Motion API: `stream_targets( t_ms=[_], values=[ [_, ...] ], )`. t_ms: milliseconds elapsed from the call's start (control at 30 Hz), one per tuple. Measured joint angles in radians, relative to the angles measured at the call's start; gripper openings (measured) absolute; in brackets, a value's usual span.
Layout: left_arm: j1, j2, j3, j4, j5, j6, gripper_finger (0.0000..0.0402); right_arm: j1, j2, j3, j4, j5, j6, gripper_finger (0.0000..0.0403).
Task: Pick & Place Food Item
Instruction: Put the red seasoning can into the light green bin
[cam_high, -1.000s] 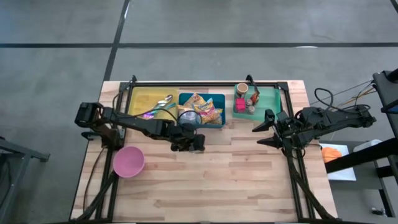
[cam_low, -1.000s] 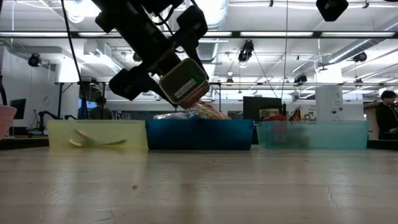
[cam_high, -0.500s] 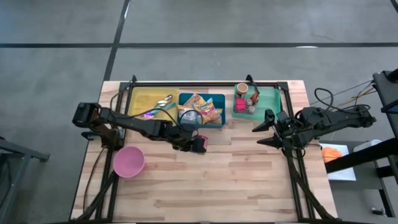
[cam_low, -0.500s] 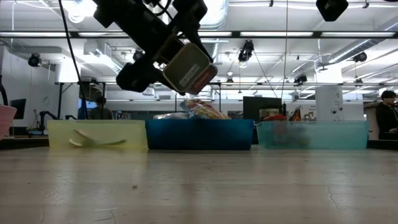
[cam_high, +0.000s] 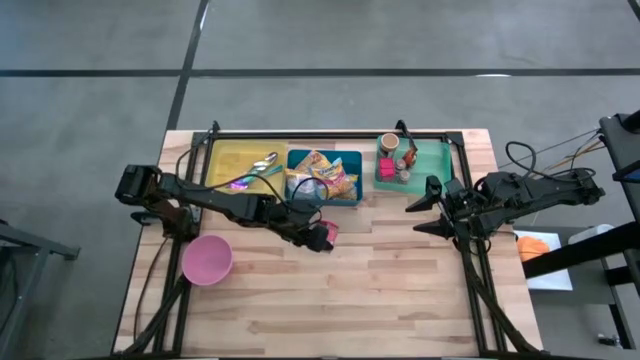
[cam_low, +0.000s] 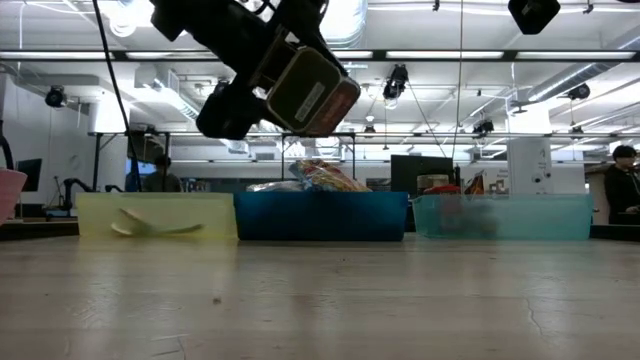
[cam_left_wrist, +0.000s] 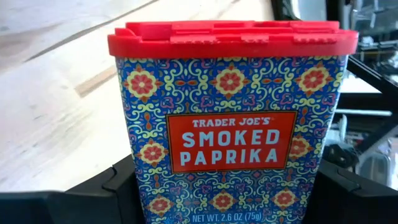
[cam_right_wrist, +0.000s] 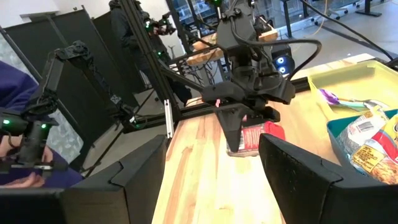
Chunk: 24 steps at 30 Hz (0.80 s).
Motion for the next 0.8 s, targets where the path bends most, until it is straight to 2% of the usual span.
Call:
stream_targets(
  t_ms=[133,267,433,800],
  values=[
    [0.000,0.000,0.000,0.052,0.005,0.062,0.0288,0.000,0.000,0.000,0.000,0.000,0.000,0.0253],
    [-0.009,0.000,0.000,0.168,0.019,0.192,0.0288,0.000,0.000,0.000,0.000,0.000,0.000,0.0253],
    [-0.011,0.000,0.000,0.290,0.160,0.299,0.0288,0.000,0.000,0.000,0.000,0.000,0.000,0.0253],
    [-0.011,0.000,0.000,0.298,0.444,0.253,0.0288,0.000,0.000,0.000,0.000,0.000,0.000,0.0253]
  ],
)
